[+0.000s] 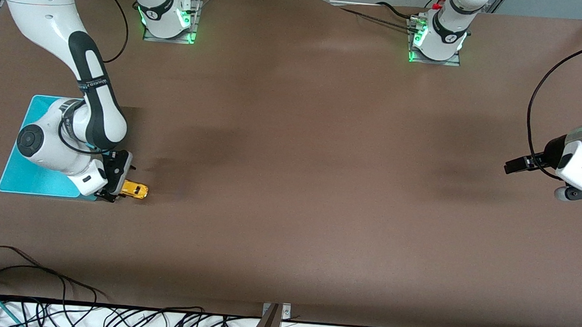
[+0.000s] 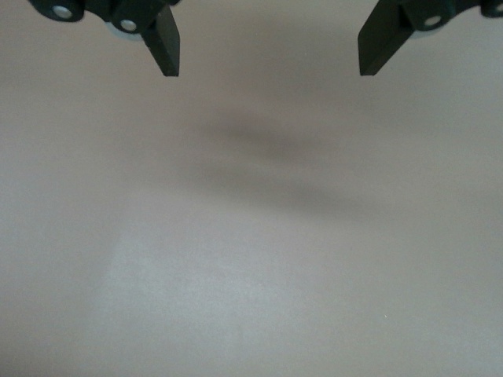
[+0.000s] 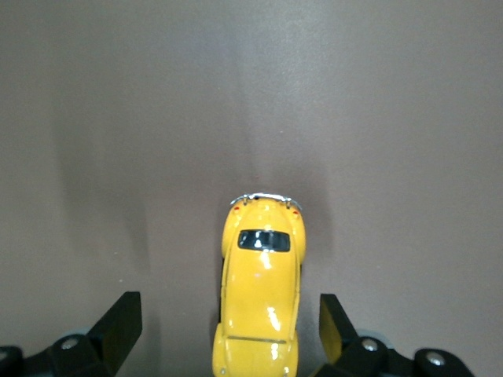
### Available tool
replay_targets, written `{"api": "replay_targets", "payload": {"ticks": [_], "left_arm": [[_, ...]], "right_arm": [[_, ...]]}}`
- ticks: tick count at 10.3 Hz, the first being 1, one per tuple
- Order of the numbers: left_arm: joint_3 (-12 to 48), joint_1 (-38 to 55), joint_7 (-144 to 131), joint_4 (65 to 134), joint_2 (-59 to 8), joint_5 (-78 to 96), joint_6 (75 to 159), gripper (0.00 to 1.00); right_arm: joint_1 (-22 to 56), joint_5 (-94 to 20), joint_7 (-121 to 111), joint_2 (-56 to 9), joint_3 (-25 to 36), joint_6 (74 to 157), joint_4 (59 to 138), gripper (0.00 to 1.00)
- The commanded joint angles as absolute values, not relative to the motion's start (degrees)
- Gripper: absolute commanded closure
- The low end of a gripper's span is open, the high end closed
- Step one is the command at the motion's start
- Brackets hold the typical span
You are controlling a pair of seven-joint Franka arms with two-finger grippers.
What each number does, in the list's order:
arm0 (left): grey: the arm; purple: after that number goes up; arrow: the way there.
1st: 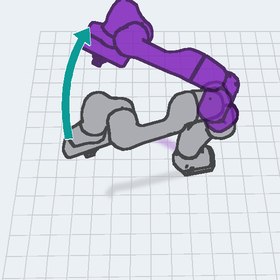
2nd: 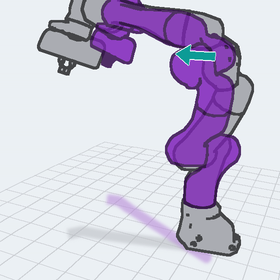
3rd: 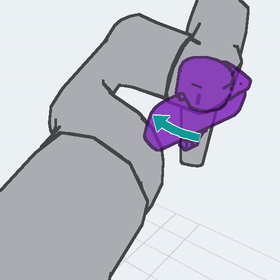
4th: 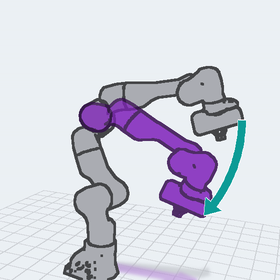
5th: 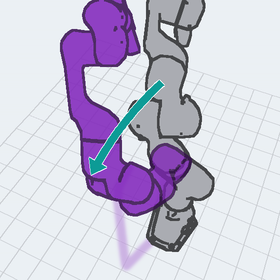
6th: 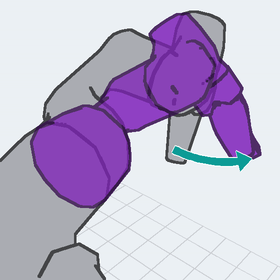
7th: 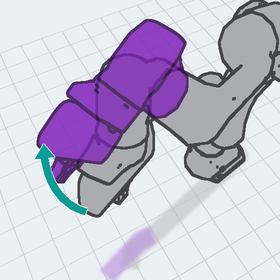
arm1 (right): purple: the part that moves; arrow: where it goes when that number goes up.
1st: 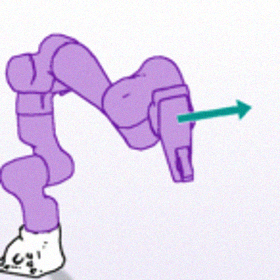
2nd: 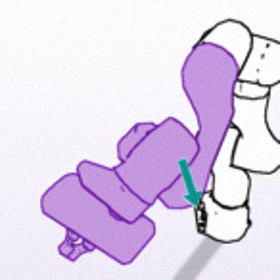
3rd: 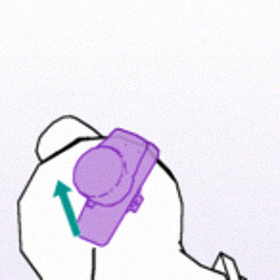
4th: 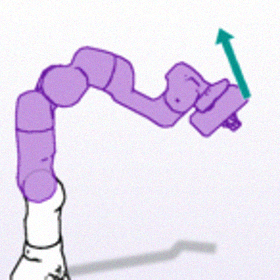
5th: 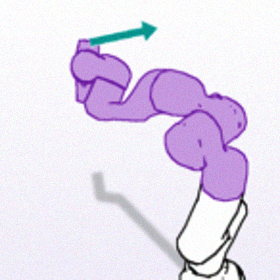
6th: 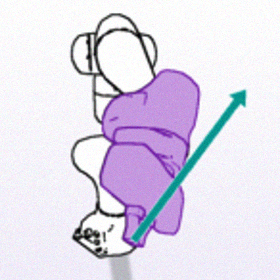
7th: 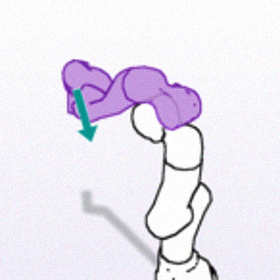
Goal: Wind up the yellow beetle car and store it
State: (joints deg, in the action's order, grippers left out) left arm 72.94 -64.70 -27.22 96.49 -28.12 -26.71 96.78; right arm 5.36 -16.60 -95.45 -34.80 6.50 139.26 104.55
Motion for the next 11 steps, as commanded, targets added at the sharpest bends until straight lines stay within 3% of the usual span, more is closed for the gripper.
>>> {"api": "replay_targets", "payload": {"ticks": [1,4,5,9,10,11], "left_arm": [[73.65,-65.3,-24.96,95.8,-27.77,-25.49,95.45,0.0],[73.92,-65.3,-24.08,95.8,-27.77,-25.58,95.1,0.0],[73.92,-65.3,-24.0,95.8,-27.77,-25.58,95.1,0.0],[73.83,-65.57,-22.59,95.54,-27.95,-24.26,95.1,0.0],[73.83,-65.57,-22.59,95.54,-27.95,-24.26,95.1,0.0],[73.83,-65.65,-22.5,95.54,-27.95,-24.26,95.1,0.0]], "right_arm": [[5.27,-15.56,-96.33,-36.21,5.98,141.06,103.27,0.0],[5.36,-14.24,-96.42,-36.3,5.8,141.76,103.27,0.04],[5.45,-14.24,-96.42,-36.3,5.8,141.85,103.27,0.18],[5.45,-13.97,-98.61,-36.12,5.71,141.94,103.27,0.86],[5.45,-13.97,-98.7,-36.12,5.71,141.94,103.27,1.0],[5.45,-13.97,-98.61,-36.04,5.71,141.94,103.27,1.0]]}}
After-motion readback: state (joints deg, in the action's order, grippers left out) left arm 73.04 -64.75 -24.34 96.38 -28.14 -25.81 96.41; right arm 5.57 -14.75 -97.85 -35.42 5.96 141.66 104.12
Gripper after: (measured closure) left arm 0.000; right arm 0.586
